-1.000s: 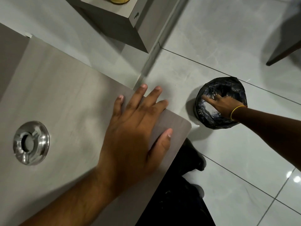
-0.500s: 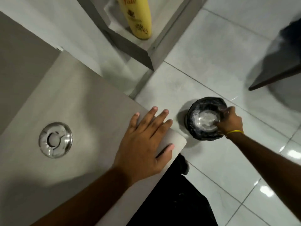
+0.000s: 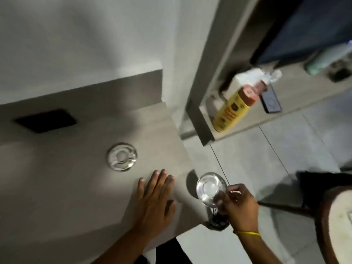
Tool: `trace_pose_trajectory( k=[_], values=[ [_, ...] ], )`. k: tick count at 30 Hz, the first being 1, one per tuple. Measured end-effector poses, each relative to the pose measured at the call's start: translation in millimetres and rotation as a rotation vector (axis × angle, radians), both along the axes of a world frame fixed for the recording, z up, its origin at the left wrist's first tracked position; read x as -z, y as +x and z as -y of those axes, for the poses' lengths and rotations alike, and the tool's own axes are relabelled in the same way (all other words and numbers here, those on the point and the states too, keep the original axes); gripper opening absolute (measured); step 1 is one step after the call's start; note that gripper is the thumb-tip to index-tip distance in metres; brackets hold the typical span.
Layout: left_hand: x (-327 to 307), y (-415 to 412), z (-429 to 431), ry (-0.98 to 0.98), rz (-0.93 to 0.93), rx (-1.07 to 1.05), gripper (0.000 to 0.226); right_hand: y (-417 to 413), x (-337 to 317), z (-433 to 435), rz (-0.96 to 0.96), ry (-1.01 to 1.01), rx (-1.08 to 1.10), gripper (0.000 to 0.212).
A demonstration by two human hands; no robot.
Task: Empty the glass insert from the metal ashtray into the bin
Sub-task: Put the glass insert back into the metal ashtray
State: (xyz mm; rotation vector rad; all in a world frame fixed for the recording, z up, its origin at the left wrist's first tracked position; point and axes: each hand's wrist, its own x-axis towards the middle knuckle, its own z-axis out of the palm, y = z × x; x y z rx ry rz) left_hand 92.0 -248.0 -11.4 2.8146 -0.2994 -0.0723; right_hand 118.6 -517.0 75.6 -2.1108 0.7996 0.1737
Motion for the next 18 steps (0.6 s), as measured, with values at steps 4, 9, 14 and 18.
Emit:
trace_pose_trajectory(
  k=[4, 9, 14, 18],
  values=[
    [-5.6, -24.1, -91.3, 0.018, 0.011, -0.301, 0.079, 29.3, -11.5, -91.5, 0.012, 0.083, -0.24, 0.021],
    [-8.9, -50.5, -197.6, 0.099, 0.027, -0.554, 0.074, 51.0, -5.6, -204.6, 0.014, 0.105, -0.441, 0.017],
    [-5.1, -69.7, -258.4, 0.155, 0.025, -0.658, 0.074, 54.2, 7.9, -292.4, 0.032, 0.141, -0.564, 0.021],
    [-0.1, -79.6, -266.9, 0.083, -0.01, -0.725, 0.075, 53.2, 17.8, -333.5, -0.012, 0.18, -0.581, 0.027]
  ],
)
